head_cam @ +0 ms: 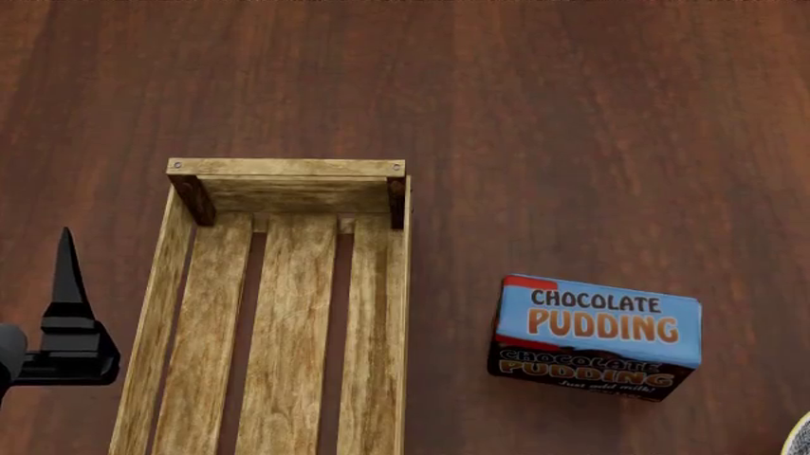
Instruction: Stack the left bowl on the right bowl and place them in the tray.
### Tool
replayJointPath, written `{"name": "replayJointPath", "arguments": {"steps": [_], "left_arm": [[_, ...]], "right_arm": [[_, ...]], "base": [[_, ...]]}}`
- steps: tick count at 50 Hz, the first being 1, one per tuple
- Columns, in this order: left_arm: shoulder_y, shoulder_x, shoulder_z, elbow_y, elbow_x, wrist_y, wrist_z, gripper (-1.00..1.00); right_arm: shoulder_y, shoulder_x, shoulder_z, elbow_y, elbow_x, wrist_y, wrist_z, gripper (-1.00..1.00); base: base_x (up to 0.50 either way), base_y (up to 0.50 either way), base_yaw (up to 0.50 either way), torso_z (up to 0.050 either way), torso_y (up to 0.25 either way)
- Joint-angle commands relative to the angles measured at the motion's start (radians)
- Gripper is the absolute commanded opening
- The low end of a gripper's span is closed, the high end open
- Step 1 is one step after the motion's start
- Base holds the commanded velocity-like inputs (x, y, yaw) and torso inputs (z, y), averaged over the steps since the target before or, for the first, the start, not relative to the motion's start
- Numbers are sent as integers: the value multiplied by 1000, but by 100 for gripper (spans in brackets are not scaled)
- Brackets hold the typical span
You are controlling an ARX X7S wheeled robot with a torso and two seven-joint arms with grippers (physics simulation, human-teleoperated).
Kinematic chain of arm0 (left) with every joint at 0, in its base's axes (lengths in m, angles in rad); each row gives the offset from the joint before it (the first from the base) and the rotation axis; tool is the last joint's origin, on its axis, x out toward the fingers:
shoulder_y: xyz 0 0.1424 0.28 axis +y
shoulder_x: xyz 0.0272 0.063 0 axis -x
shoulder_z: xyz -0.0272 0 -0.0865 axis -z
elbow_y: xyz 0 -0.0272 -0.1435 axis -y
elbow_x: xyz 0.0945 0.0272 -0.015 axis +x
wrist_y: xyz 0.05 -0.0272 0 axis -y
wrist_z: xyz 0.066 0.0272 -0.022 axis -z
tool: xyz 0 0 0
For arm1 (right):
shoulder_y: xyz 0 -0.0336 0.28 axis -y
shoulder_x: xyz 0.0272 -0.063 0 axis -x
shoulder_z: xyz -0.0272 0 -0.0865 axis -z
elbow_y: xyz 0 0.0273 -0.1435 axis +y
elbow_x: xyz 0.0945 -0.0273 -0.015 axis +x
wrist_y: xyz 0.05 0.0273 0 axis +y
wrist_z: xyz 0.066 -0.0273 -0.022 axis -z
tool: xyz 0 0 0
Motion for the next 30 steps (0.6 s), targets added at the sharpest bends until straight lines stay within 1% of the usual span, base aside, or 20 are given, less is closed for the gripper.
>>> {"name": "replayJointPath", "arguments": {"steps": [1, 10, 30], "left_arm": [[0, -2, 2, 2, -1, 0, -3, 100], [2, -5, 1, 8, -4, -1, -5, 100], [3, -8, 1, 8, -9, 1, -9, 100]], "right_arm": [[55, 13, -6, -48, 90, 10, 115, -100], [145, 10, -29, -83, 205, 11, 246, -100], [299, 12, -37, -99, 334, 3, 364, -100]], "base": [[0, 0, 0, 0, 0], [0, 0, 0, 0, 0], [0, 0, 0, 0, 0]]}}
